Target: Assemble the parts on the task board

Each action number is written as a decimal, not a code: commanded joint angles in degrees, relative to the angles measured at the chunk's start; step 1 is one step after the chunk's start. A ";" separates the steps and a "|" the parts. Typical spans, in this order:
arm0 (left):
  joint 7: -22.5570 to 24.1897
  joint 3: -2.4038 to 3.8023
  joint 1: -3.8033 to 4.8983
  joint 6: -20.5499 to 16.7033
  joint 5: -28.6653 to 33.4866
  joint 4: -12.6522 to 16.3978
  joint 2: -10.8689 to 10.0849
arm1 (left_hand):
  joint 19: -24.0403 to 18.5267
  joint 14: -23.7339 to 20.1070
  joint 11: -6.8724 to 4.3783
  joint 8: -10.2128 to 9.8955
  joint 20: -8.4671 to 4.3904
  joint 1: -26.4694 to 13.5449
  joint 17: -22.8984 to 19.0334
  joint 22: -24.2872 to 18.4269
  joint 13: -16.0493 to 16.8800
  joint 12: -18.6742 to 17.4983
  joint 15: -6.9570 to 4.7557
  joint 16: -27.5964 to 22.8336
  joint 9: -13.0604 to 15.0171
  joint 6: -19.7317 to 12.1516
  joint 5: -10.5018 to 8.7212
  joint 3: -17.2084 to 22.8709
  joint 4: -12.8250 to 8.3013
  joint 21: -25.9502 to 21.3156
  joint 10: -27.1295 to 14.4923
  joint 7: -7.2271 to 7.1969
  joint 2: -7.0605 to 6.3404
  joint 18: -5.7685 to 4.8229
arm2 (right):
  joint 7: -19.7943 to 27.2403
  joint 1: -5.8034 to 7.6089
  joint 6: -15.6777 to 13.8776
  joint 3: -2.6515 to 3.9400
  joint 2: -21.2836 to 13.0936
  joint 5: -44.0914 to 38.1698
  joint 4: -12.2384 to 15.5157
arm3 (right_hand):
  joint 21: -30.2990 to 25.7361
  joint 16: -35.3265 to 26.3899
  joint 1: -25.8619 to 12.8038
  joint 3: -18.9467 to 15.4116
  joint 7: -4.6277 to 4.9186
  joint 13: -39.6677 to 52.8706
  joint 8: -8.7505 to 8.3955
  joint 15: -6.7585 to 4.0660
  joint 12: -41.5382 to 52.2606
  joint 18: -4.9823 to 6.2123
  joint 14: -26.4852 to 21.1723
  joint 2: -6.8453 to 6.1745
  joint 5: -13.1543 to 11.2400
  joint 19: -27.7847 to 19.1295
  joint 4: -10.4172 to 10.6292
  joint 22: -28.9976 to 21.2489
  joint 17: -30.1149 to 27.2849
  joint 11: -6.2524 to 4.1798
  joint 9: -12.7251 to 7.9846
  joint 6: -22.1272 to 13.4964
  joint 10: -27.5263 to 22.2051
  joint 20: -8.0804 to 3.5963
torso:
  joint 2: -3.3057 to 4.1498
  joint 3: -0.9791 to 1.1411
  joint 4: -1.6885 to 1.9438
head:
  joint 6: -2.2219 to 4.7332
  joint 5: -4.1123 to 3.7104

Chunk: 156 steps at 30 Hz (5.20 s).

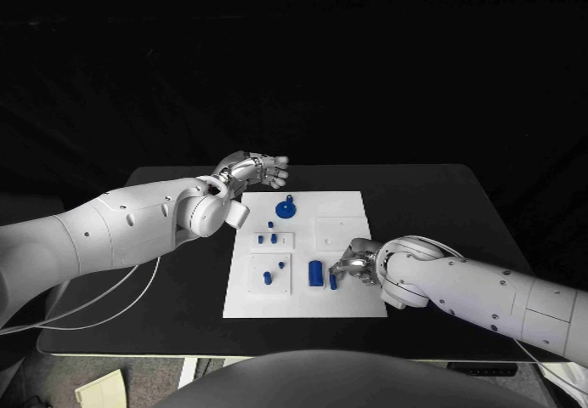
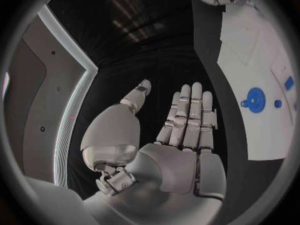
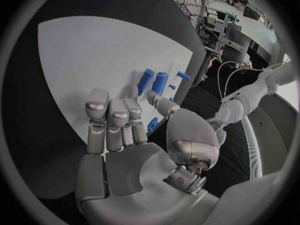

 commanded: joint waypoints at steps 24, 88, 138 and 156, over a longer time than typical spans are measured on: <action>0.32 0.04 0.05 0.72 0.29 0.04 -0.18 | -0.32 -0.03 -0.02 0.35 -0.04 -0.20 0.17 0.08 -0.08 0.06 -0.03 -0.32 -0.07 -0.58 -0.25 0.02 0.32 -0.29 -0.47 0.03 0.01 0.87 | 5.03 0.63 4.60 0.04 -4.68 0.08 4.23 | -0.04 -0.39 4.05 -9.76 0.06 0.50 -0.25 -0.66 -0.24 4.77 -0.32 -6.25 -2.50 -0.22 -8.33 0.68 0.59 -0.38 1.06 -0.20 -0.29 -1.17 | 0.01 0.12 -0.06 | 0.01 0.02; 0.17 0.04 0.05 0.83 0.29 0.00 -0.18 | -0.31 0.02 -0.02 0.55 -0.04 -0.23 0.42 0.14 -0.10 0.08 -0.02 -0.53 -0.12 -0.64 -0.27 0.04 0.44 -0.34 -0.46 0.03 0.02 0.87 | 3.24 0.26 1.14 -0.21 -3.54 -4.41 3.74 | -0.34 -0.60 5.68 -10.23 -0.21 0.78 -0.36 -0.84 -0.20 4.77 -0.18 -3.21 -2.47 -0.06 -6.32 0.42 0.71 -0.61 1.17 1.11 0.57 -0.49 | 0.01 0.04 0.00 | 0.01 0.08; 0.10 0.04 0.05 1.06 0.29 0.02 -0.12 | -0.32 0.06 -0.04 0.71 -0.04 -0.24 0.60 0.19 -0.10 0.10 -0.03 -0.70 -0.15 -0.65 -0.30 0.06 0.50 -0.37 -0.44 0.01 -0.02 0.87 | 1.67 -0.31 2.46 -0.97 -2.60 -8.48 1.91 | -0.40 -0.63 4.51 -8.72 -0.29 1.06 -0.63 -0.93 -0.18 4.77 -0.11 -3.21 -2.51 0.15 -5.09 0.45 0.84 -0.70 1.27 1.34 0.85 -0.64 | 0.02 0.04 -0.01 | 0.01 0.14; 0.01 0.04 0.05 1.06 0.29 -0.05 -0.04 | -0.31 0.07 -0.05 0.77 -0.04 -0.19 0.67 0.21 -0.10 0.11 -0.03 -0.75 -0.16 -0.65 -0.28 0.11 0.53 -0.38 -0.42 0.00 0.05 0.87 | 1.06 -0.30 4.94 -0.96 -1.61 -7.79 1.06 | -0.31 -0.66 5.80 -7.50 -0.25 1.07 -0.75 -0.88 -0.28 4.77 -0.09 -3.43 -2.42 0.11 -6.32 0.58 0.85 -0.66 1.26 1.37 0.82 -0.66 | 0.01 0.01 -0.04 | 0.01 0.02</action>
